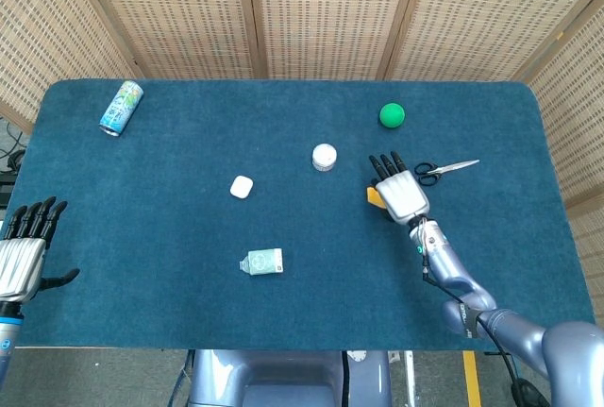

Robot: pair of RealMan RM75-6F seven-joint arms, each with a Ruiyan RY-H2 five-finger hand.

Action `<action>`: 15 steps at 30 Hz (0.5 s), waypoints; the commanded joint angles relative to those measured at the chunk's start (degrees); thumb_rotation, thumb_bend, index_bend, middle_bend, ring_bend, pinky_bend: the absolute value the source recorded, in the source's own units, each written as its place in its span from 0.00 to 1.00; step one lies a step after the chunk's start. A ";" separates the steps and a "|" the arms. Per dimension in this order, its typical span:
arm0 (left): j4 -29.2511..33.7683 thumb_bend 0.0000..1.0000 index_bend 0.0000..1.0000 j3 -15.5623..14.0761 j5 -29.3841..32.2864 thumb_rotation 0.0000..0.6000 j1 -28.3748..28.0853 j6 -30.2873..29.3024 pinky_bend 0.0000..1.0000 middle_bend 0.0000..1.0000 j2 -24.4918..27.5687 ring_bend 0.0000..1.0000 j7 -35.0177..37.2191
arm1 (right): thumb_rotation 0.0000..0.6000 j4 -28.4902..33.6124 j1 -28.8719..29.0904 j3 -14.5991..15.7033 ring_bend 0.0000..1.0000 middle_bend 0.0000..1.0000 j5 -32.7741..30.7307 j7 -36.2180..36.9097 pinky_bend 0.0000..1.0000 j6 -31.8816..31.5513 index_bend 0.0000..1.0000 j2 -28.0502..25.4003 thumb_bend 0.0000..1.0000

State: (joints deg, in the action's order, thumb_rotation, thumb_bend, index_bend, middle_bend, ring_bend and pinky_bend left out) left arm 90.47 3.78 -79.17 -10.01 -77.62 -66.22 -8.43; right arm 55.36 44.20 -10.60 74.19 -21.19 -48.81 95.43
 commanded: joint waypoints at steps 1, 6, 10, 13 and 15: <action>-0.01 0.00 0.00 0.00 0.08 1.00 0.02 -0.02 0.00 0.00 0.00 0.00 -0.03 | 1.00 0.28 0.07 0.11 0.00 0.03 -1.46 -0.99 0.00 1.49 0.42 -0.07 0.31; -0.02 0.00 0.00 0.06 0.20 1.00 -0.12 0.11 0.00 0.00 -0.05 0.00 -0.12 | 1.00 0.02 0.35 0.37 0.00 0.03 -2.40 -0.94 0.00 2.82 0.50 -0.08 0.43; -0.07 0.00 0.00 0.01 0.24 1.00 -0.14 0.16 0.00 0.00 -0.10 0.00 -0.18 | 1.00 -0.70 0.54 0.65 0.00 0.03 -2.57 -0.32 0.00 3.43 0.55 0.13 0.47; -0.10 0.00 0.00 -0.03 0.23 1.00 -0.14 0.15 0.00 0.00 -0.11 0.00 -0.16 | 1.00 -1.41 0.66 0.87 0.00 0.03 -2.52 0.55 0.00 3.77 0.58 0.42 0.48; -0.09 0.00 0.00 -0.03 0.21 1.00 -0.15 0.12 0.00 0.00 -0.10 0.00 -0.16 | 1.00 -1.80 0.71 0.95 0.00 0.03 -2.42 1.39 0.00 3.90 0.60 0.61 0.50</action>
State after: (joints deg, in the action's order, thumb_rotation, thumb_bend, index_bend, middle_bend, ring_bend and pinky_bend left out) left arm 90.38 3.75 -78.97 -10.16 -77.50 -66.32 -8.58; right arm 53.80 44.86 -9.73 71.71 -20.17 -45.02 95.90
